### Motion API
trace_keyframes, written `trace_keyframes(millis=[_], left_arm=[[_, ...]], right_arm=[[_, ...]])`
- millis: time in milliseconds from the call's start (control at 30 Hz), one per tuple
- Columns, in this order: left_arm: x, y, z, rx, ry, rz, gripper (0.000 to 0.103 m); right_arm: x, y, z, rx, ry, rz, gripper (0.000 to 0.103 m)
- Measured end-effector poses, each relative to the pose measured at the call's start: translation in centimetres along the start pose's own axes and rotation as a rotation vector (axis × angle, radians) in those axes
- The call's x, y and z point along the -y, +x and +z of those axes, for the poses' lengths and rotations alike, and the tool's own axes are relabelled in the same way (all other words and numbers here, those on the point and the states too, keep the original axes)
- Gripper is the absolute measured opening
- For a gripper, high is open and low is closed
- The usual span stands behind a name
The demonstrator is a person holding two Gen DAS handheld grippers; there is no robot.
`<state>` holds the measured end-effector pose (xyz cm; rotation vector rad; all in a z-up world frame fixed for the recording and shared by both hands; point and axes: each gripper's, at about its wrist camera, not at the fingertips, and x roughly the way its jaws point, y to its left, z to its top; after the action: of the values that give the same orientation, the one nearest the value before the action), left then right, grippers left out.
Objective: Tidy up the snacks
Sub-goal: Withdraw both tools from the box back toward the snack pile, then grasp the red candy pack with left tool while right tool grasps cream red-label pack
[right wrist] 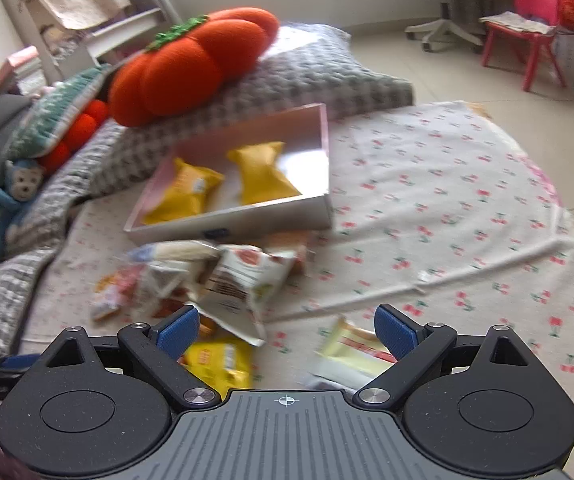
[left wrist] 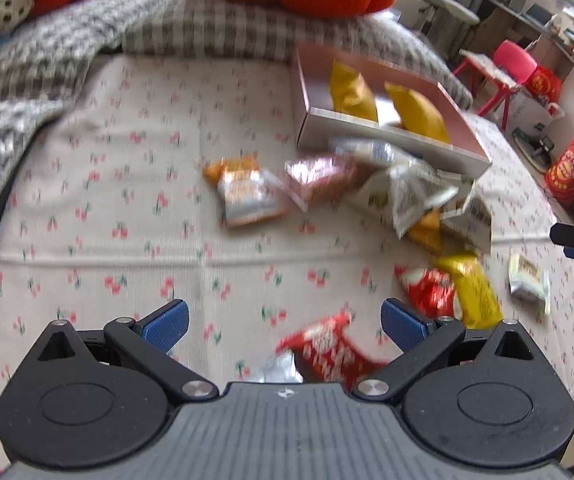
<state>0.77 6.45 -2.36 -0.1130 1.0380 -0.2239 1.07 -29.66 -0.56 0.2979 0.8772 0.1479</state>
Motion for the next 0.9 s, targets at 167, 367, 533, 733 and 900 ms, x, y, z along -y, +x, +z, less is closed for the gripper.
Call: trace_keyframes(millis=[167, 367, 533, 733, 900], left_arm=[[-0.5, -0.3, -0.5, -0.041, -0.044, -0.059, 0.084], [0.1, -0.4, -0.5, -0.079, -0.075, -0.163, 0.061], [1.1, 0.6, -1.0, -0.149, -0.069, -0.197, 0.056], [1.6, 1.4, -1.2, -0.156, -0.083, -0.156, 0.053], [1.8, 1.9, -1.1, -0.145, -0.087, -0.109, 0.051]], right_arm=[[1.5, 1.3, -0.6, -0.07, 0.044, -0.085, 0.096], [1.3, 2.4, -0.9, -0.188, -0.08, -0.087, 0.096], [0.9, 3.2, -1.7, -0.247, -0.281, -0.15, 0.096], [1.0, 4.4, -2.5, -0.268, -0.426, -0.195, 0.096], [1.0, 5.3, -2.2, -0.238, -0.454, -0.193, 0.096]])
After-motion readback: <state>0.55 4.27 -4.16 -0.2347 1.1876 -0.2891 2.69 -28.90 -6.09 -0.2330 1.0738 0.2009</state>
